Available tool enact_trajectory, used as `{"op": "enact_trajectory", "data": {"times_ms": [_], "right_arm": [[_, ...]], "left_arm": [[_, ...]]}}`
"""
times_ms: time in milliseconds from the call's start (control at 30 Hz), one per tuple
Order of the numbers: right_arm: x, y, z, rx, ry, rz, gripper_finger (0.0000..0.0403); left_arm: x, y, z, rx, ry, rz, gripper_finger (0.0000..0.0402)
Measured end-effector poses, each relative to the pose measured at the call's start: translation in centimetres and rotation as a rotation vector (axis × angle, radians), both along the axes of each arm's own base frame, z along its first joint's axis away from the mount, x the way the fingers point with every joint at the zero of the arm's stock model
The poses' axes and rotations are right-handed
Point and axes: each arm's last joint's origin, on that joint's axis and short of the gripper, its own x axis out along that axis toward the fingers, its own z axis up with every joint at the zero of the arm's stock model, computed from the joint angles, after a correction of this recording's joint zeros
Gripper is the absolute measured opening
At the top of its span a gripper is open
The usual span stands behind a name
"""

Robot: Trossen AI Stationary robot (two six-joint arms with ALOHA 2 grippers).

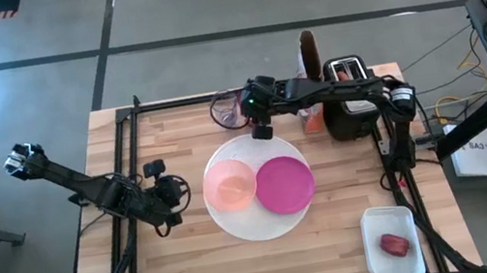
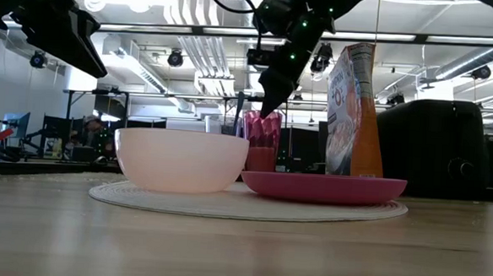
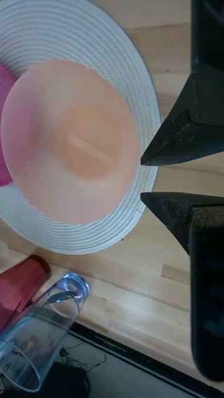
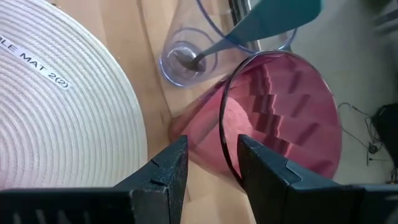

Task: Arrange a breakfast setting
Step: Put the red cup on the white table mat to the top of the pink plate

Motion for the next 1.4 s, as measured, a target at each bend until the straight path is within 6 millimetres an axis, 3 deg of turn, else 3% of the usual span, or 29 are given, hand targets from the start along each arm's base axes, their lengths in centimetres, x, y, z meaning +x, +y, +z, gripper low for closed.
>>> {"op": "enact_trajectory", "data": {"times_ms": [367, 767, 1033, 1400], "right_arm": [[0.3, -0.4, -1.0, 0.011, 0.023, -0.004, 0.0118], [0.2, -0.3, -1.0, 0.003, 0.042, 0.035, 0.0019], [0.3, -0.1, -1.1, 0.051, 0.027, 0.082, 0.001], [-0.8, 2.1, 1.6, 0.149, -0.045, 0.078, 0.0009]], "left_arm": [[0.0, 0.0, 0.0, 0.003, 0.005, 0.0, 0.0062], [-0.1, 0.0, 0.0, 0.004, 0.007, 0.0, 0.0062], [-0.1, 0.0, 0.0, 0.003, 0.006, 0.002, 0.0062], [0.3, -0.1, 0.2, -0.02, -0.032, 0.006, 0.0062]]}}
